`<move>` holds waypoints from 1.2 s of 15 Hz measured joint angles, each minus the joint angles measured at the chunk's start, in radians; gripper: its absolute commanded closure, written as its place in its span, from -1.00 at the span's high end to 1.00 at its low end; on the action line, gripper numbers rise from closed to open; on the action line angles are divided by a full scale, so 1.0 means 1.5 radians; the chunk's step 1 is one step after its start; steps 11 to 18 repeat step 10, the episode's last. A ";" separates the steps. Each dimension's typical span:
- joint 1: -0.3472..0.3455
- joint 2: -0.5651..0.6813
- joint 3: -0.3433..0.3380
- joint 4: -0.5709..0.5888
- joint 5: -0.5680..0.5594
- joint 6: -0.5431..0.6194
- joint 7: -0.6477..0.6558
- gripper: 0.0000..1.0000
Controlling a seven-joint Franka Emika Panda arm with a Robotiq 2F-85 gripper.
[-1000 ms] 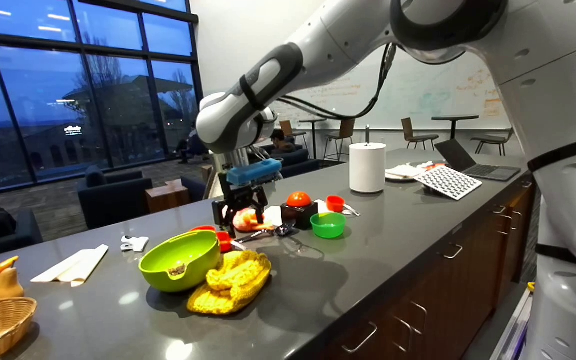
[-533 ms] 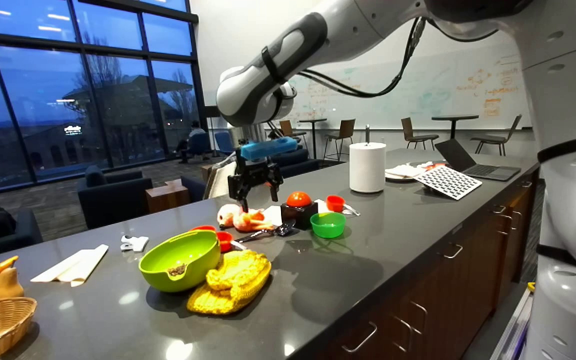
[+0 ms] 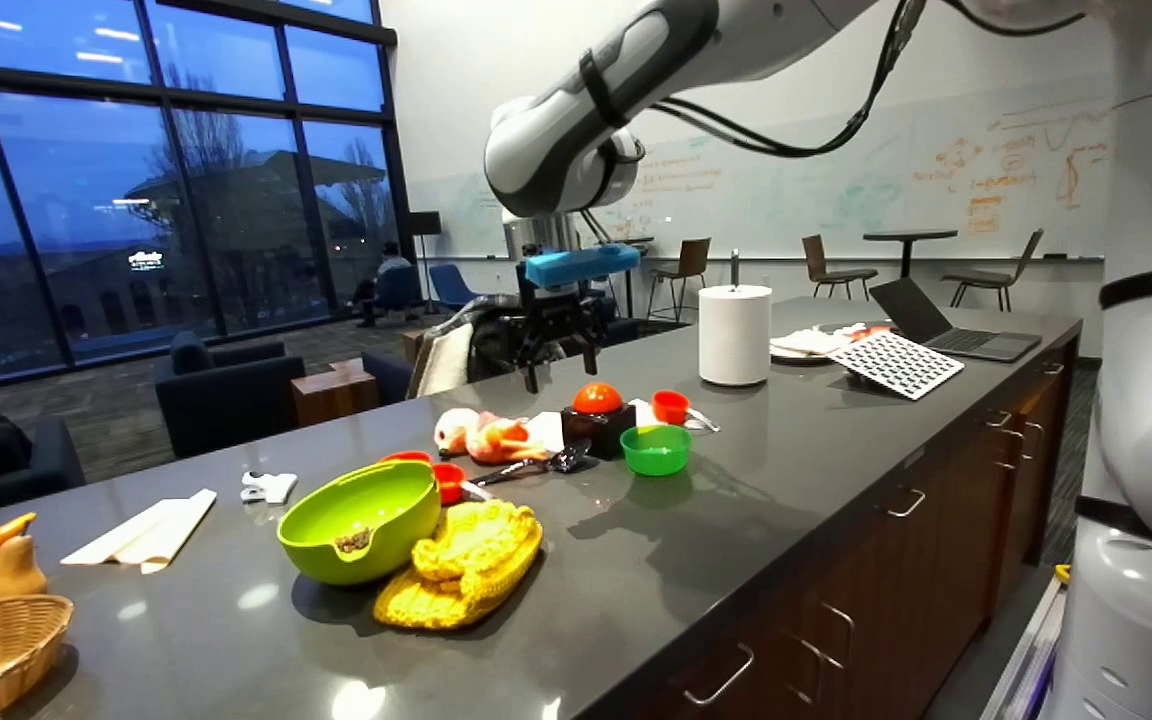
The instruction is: Use the yellow cloth to wipe the counter.
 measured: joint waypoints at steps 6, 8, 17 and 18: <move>-0.026 -0.063 -0.002 -0.044 -0.006 -0.010 0.009 1.00; -0.035 -0.089 -0.002 -0.061 -0.010 -0.016 0.012 1.00; -0.046 -0.118 -0.003 -0.079 -0.011 -0.025 0.014 1.00; -0.046 -0.118 -0.003 -0.079 -0.011 -0.025 0.014 1.00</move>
